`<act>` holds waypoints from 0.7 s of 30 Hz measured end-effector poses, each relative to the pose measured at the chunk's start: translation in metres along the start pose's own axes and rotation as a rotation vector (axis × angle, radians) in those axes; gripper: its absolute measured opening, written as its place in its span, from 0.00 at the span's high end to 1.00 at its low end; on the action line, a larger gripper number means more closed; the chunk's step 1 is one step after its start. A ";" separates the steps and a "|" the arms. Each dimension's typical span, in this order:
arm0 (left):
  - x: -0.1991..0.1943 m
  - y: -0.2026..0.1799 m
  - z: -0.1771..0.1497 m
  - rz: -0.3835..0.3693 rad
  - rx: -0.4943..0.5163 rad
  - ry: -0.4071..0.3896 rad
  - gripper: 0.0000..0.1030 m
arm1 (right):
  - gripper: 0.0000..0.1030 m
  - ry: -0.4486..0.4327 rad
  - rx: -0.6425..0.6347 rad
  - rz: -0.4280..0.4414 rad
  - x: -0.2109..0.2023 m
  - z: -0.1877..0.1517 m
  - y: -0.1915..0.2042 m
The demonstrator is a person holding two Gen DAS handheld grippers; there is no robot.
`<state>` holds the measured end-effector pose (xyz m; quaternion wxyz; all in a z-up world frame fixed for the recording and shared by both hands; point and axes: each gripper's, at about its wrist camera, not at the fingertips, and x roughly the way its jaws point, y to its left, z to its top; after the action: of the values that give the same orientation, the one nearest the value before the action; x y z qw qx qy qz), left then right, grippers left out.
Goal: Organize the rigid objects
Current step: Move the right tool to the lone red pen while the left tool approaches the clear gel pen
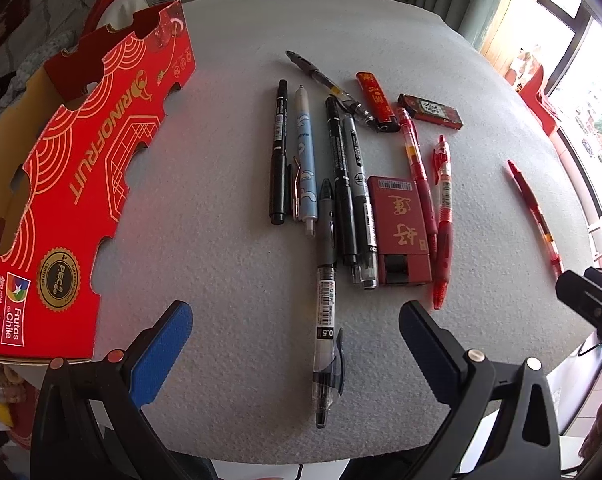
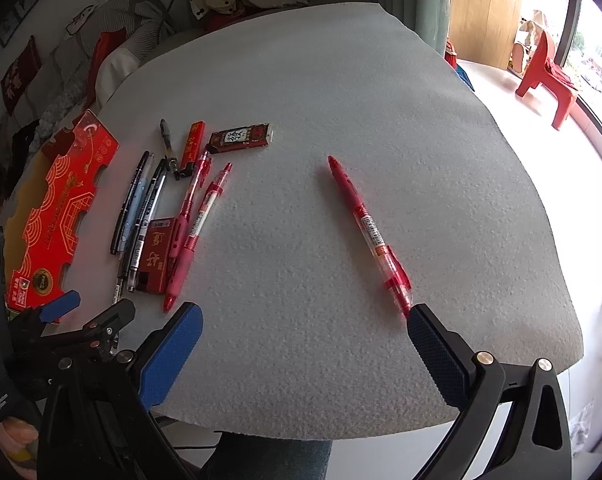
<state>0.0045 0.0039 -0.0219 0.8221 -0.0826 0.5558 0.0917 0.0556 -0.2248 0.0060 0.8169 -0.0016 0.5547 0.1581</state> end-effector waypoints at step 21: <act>0.018 0.002 -0.008 -0.017 0.084 -0.074 0.00 | 0.00 0.124 -0.069 -0.133 0.060 0.046 -0.029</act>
<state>0.0031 0.0048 -0.0419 0.8456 -0.0493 0.5277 0.0643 0.1246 -0.2286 -0.0363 0.7891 -0.0764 0.5972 0.1221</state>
